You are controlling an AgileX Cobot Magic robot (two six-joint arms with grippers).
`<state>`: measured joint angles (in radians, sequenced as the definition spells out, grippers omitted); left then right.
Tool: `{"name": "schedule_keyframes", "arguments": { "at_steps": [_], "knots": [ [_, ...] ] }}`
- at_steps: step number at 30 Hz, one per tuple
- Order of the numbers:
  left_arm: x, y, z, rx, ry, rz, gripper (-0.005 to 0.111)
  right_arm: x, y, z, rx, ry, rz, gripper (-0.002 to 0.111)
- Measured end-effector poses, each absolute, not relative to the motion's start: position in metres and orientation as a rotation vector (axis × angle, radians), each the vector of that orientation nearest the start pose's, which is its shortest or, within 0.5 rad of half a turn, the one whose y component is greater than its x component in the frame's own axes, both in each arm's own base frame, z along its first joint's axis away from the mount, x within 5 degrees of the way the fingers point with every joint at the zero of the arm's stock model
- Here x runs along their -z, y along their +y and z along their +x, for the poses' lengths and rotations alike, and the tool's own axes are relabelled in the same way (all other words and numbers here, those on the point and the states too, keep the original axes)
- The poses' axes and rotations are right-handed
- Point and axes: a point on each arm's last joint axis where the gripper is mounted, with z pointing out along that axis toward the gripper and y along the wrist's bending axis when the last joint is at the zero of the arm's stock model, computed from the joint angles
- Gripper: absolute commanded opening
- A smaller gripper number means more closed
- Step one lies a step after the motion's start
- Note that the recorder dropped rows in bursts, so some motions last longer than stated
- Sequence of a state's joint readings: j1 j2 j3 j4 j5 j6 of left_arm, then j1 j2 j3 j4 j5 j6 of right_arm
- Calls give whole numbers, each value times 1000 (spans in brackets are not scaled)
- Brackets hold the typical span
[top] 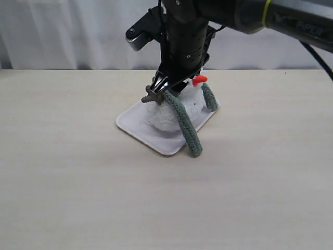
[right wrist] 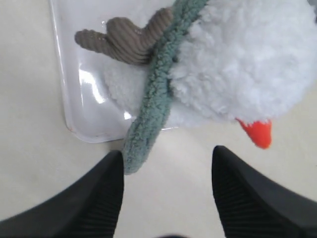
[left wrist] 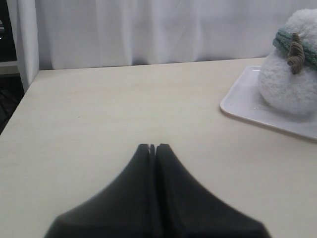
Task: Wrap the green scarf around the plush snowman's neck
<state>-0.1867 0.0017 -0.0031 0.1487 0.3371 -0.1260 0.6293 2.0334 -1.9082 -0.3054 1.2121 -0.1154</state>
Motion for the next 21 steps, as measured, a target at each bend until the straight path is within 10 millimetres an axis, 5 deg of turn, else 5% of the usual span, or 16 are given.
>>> {"name": "schedule_keyframes", "arguments": {
  "at_steps": [7, 11, 16, 21],
  "knots": [
    [-184, -6, 54, 78, 1810, 148, 0, -296, 189, 388, 218, 2621, -893, 51],
    [-184, -6, 54, 78, 1810, 148, 0, -290, 141, 393, 226, 2682, -763, 51],
    [-184, -6, 54, 78, 1810, 148, 0, -265, 90, 400, 68, 2655, -562, 51],
    [-184, -6, 54, 78, 1810, 148, 0, -228, 65, 405, -109, 2536, -441, 51]
  ]
}}
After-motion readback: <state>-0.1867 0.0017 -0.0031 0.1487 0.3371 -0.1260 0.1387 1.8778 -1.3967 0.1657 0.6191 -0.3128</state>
